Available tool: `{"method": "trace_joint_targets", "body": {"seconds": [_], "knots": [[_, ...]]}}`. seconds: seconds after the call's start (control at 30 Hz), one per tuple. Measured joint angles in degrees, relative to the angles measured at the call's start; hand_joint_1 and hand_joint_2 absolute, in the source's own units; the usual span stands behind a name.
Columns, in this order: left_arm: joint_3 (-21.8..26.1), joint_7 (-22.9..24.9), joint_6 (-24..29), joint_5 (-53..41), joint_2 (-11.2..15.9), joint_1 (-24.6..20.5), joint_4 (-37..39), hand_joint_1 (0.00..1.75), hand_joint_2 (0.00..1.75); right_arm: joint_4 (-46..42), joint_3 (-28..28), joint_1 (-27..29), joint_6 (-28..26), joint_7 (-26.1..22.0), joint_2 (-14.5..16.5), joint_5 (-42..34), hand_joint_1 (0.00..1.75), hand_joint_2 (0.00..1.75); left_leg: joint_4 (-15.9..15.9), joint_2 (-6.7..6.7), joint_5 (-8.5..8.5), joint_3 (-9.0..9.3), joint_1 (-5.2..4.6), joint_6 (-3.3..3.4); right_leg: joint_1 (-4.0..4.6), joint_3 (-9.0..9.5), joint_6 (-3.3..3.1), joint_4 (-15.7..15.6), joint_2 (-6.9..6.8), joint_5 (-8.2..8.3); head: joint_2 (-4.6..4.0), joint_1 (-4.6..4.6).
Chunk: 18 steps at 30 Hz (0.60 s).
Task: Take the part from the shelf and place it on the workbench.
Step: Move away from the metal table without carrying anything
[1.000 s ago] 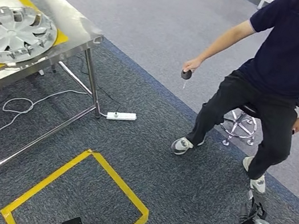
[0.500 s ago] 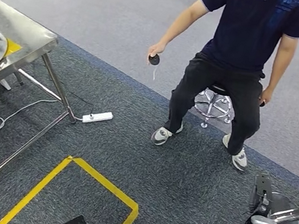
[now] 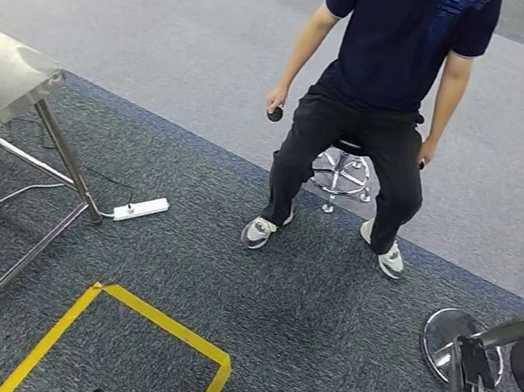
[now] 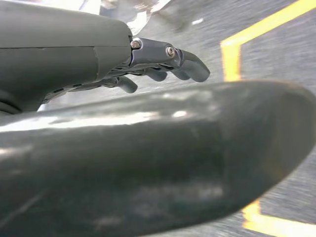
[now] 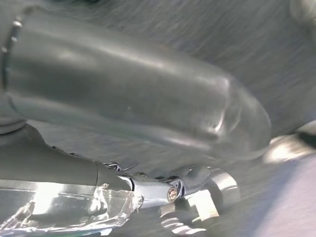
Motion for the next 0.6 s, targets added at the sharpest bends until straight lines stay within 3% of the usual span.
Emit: {"method": "trace_joint_targets", "body": {"seconds": [0.03, 0.07, 0.1, 0.13, 0.2, 0.23, 0.27, 0.33, 0.37, 0.43, 0.47, 0.53, 0.57, 0.6], "knots": [[0.67, 0.18, 0.18, 0.25, 0.11, 0.49, 0.06, 0.00, 0.00, -0.04, 0.00, 1.98, -0.21, 1.35, -0.09, -0.33, 0.00, 0.00, 0.01, 0.64, -0.09, 0.02, -0.07, 0.09, 0.00, -1.27, 0.05, 2.87, -0.31, -1.09, 0.00, 0.00], [1.19, 0.39, 0.31, 0.39, 0.13, 0.78, 0.12, 0.00, 0.00, 0.08, 0.01, 4.12, -0.49, 2.63, 0.00, -0.45, 0.00, 0.00, 0.02, 1.26, -0.20, 0.05, -0.10, 0.10, 0.00, -1.51, 0.04, 3.72, -0.48, -1.14, 0.00, 0.02], [1.70, 0.66, 0.39, 0.56, 0.07, 0.92, 0.16, 0.00, 0.00, 0.33, 0.03, 6.31, -0.74, 4.15, 0.25, -0.43, 0.00, 0.00, 0.03, 1.91, -0.35, 0.13, -0.11, 0.04, 0.00, -0.43, 0.01, 2.12, -0.78, -0.18, 0.00, 0.03], [2.16, 0.90, 0.47, 0.72, 0.00, 0.98, 0.19, 0.00, 0.00, 0.68, 0.07, 8.44, -0.95, 5.54, 0.60, -0.33, 0.00, 0.00, 0.04, 2.56, -0.54, 0.27, -0.11, -0.12, 0.00, 1.78, -0.05, -1.49, -1.48, 1.36, 0.00, 0.04], [2.97, 1.26, 0.63, 1.00, -0.05, 1.08, 0.20, 0.00, 0.00, 1.36, 0.19, 11.83, -1.27, 7.59, 1.44, -0.08, 0.00, 0.00, 0.12, 3.78, -1.05, 0.66, -0.41, -0.67, 0.12, 6.37, -0.32, -9.05, -3.91, 3.70, 0.00, 0.00], [3.32, 1.36, 0.71, 1.08, -0.03, 1.14, 0.22, 0.00, 0.00, 1.59, 0.27, 13.05, -1.45, 7.98, 1.75, -0.03, 0.00, 0.00, 0.13, 4.34, -1.26, 0.91, -0.58, -1.01, 0.20, 7.66, -0.56, -11.04, -4.59, 4.19, 0.00, -0.09], [3.61, 1.43, 0.77, 1.10, 0.00, 1.18, 0.25, 0.00, 0.00, 1.75, 0.34, 13.98, -1.58, 8.14, 1.96, -0.01, 0.00, 0.00, 0.10, 4.93, -1.41, 1.14, -0.73, -1.31, 0.31, 8.03, -0.85, -11.62, -4.66, 4.28, 0.00, -0.19], [4.04, 1.48, 0.83, 1.12, -0.01, 1.05, 0.30, 0.00, 0.00, 1.97, 0.43, 15.39, -1.65, 8.48, 2.15, 0.02, 0.00, 0.00, -0.08, 6.14, -1.60, 1.60, -0.67, -1.91, 0.35, 7.96, -1.56, -11.67, -3.11, 4.54, 0.00, -0.33], [4.16, 1.49, 0.85, 1.14, -0.03, 0.94, 0.31, 0.00, 0.00, 2.04, 0.44, 15.88, -1.59, 8.98, 2.16, -0.03, 0.00, 0.00, 0.18, 5.94, -2.02, 1.66, -0.54, -2.23, 0.28, 7.93, -1.89, -11.83, -2.42, 4.65, 0.00, -0.36], [4.41, 1.53, 0.94, 1.28, -0.09, 0.80, 0.32, 0.00, 0.00, 2.16, 0.44, 16.46, -1.28, 11.23, 2.24, -0.28, 0.00, 0.00, 3.54, 3.84, -4.54, 0.41, -0.30, -2.80, 0.04, 7.96, -2.53, -12.19, -1.12, 4.91, 0.00, -0.58], [4.58, 1.63, 1.03, 1.43, -0.15, 0.81, 0.34, 0.00, 0.00, 2.27, 0.44, 16.70, -1.07, 13.28, 2.42, -0.41, 0.00, 0.00, 7.00, 2.43, -6.53, -1.10, -0.22, -2.93, 0.02, 7.92, -2.72, -12.23, -0.54, 4.97, 0.00, -0.69], [5.09, 1.88, 1.23, 1.70, -0.28, 0.94, 0.41, 0.00, 0.00, 2.51, 0.43, 17.49, -0.81, 18.62, 3.08, -0.42, 0.00, 0.00, 14.25, 1.21, -9.71, -4.53, -0.19, -3.03, 0.05, 7.79, -2.94, -12.24, 0.70, 5.05, 0.00, -0.81], [5.34, 1.99, 1.34, 1.77, -0.31, 1.05, 0.44, 0.00, 0.00, 2.63, 0.41, 18.07, -0.83, 21.71, 3.53, -0.36, 0.00, 0.00, 15.88, 1.04, -9.85, -5.36, -0.19, -3.01, 0.07, 7.75, -2.96, -12.24, 1.37, 5.09, 0.00, -0.81], [5.58, 2.03, 1.44, 1.78, -0.33, 1.14, 0.45, 0.00, 0.00, 2.69, 0.36, 18.66, -0.92, 24.48, 3.96, -0.34, 0.00, 0.00, 15.48, 0.92, -8.93, -5.22, -0.18, -2.95, 0.07, 7.72, -2.92, -12.23, 2.04, 5.17, 0.00, -0.81]]}}
